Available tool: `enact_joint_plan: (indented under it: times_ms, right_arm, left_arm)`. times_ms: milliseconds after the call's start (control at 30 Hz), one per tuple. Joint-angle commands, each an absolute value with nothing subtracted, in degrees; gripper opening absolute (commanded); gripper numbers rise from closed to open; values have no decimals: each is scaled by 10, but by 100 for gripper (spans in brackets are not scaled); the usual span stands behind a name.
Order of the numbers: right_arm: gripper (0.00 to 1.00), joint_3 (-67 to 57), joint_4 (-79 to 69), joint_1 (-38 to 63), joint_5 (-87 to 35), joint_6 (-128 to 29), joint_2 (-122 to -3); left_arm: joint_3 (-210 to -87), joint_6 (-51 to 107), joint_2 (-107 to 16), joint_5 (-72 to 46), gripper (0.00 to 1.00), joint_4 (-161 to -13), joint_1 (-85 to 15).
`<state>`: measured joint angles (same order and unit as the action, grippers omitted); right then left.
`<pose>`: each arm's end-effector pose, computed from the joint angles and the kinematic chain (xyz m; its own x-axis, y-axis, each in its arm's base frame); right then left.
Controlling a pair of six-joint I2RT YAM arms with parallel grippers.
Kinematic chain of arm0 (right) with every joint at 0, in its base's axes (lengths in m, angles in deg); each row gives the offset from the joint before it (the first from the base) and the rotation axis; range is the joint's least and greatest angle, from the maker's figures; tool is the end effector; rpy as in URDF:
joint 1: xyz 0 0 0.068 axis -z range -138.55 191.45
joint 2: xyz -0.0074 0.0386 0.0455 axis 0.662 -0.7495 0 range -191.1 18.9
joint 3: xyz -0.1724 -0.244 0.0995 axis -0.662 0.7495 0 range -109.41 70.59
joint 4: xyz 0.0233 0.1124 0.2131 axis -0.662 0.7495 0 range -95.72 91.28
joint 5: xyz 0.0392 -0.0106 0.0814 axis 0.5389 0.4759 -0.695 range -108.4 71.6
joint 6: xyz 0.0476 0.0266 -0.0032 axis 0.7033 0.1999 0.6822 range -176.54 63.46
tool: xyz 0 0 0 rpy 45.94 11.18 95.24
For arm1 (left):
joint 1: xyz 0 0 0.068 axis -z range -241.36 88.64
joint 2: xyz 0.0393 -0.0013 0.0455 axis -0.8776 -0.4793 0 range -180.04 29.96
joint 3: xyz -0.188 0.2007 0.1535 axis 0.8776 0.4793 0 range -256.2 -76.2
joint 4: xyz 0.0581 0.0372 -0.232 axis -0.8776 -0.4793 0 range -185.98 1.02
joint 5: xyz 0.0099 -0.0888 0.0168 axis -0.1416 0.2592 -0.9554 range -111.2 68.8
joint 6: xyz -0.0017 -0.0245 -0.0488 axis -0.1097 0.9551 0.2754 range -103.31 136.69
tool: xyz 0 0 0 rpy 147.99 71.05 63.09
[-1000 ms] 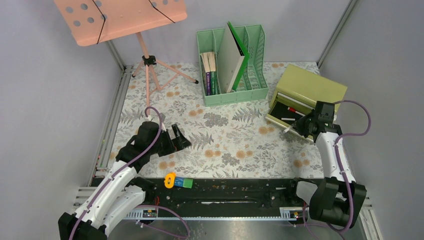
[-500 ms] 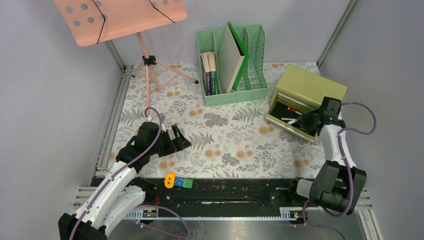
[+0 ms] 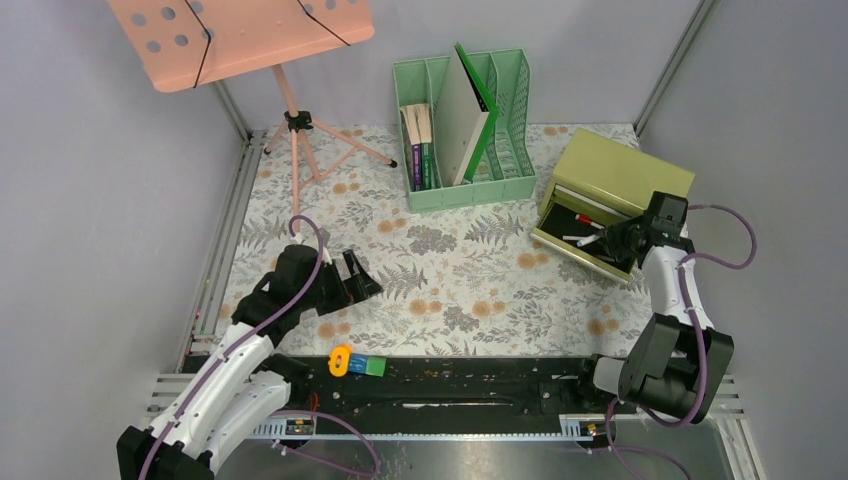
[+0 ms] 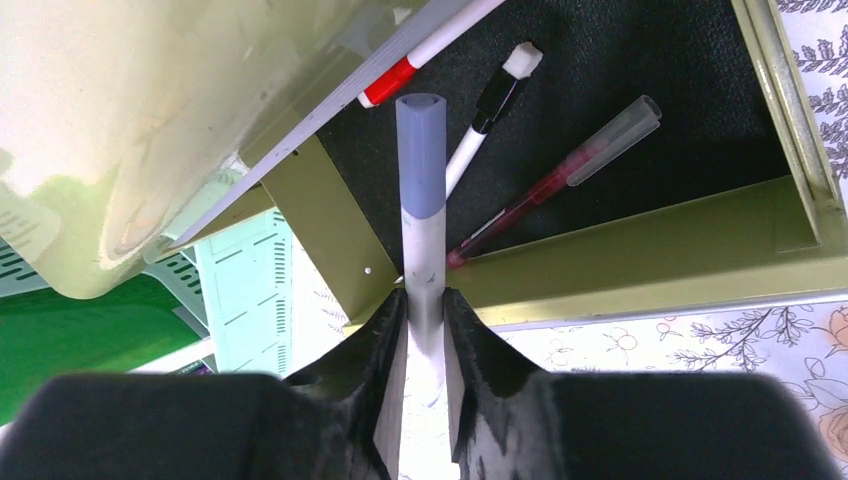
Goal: Organize the desk
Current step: Place the stationery in the drawer.
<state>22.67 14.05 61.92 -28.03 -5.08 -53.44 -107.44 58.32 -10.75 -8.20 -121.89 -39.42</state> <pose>0.2220 -0.0763 0.2915 -0.2252 0.9071 -0.3557 0.6556 0.4111 0.6334 0.0888 -0.0446 0.2622 -0.8115 -0.3710 -0.4515 -0.0281 0.7965 -0.6040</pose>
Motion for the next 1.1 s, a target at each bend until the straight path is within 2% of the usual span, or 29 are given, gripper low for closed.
enact_joint_plan:
  times_ms: [0,167,333,467,800,1067]
  right_arm:
    - [27,208,115,625,-293,-35,-525]
    - [38,212,97,625,-302,-19,-517]
    - [58,220,55,626,-318,-15,-494]
    - [65,218,26,626,-348,-18,-476]
    - [70,220,18,625,-454,-56,-480]
    - [70,218,90,599,-454,-130,-470]
  left_arm:
    - [-1074,590,-109,-80,99,-1190,-397]
    - [-1075,587,-119,-64,99,-1182,-397]
    - [-1076,581,-125,-55,99,-1173,-397]
    - [-1070,582,-116,-48,99,-1165,-397]
    - [-1055,584,-111,-40,99,-1152,-397]
    - [-1060,581,-134,-29,99,-1136,-397]
